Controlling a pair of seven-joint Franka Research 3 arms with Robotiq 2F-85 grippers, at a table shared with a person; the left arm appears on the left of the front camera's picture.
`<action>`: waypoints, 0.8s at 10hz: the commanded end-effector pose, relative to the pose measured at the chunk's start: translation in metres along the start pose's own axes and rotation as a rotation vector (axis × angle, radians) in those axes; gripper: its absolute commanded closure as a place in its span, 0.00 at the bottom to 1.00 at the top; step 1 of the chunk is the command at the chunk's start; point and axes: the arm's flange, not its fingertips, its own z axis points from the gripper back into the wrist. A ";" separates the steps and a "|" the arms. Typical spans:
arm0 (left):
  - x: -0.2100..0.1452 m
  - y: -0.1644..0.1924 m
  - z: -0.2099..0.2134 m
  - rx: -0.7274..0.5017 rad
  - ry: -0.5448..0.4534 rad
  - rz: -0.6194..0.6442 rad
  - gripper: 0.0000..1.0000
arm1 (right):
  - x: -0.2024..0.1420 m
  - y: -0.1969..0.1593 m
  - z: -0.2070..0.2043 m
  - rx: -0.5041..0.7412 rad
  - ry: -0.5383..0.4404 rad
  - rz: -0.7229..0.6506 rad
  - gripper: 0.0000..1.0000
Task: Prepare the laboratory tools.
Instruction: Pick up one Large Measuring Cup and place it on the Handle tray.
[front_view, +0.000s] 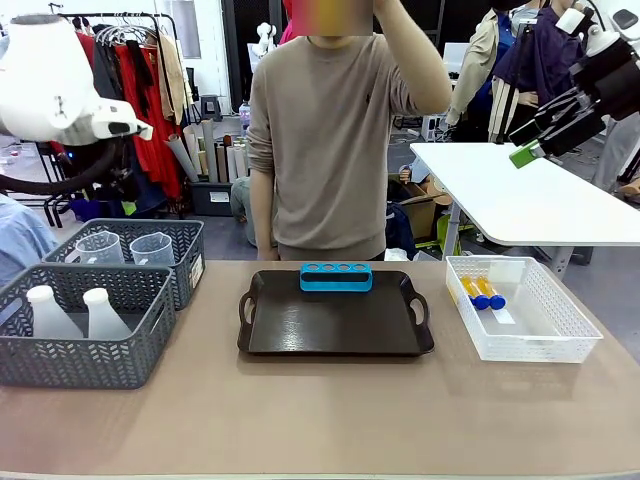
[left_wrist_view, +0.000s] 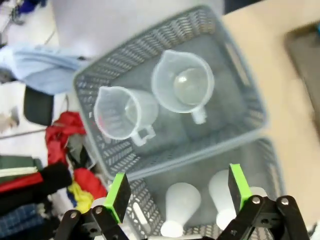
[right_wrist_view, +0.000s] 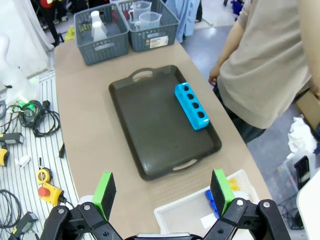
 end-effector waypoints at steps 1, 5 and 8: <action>0.006 0.002 -0.031 0.045 0.051 0.066 0.00 | 0.002 -0.001 0.000 0.004 -0.018 0.004 0.00; -0.003 0.003 -0.089 -0.100 0.086 0.184 0.00 | 0.002 -0.001 0.000 0.004 -0.018 0.004 0.00; -0.003 -0.002 -0.105 -0.096 0.069 0.244 0.00 | 0.002 -0.001 0.000 0.004 -0.018 0.004 0.00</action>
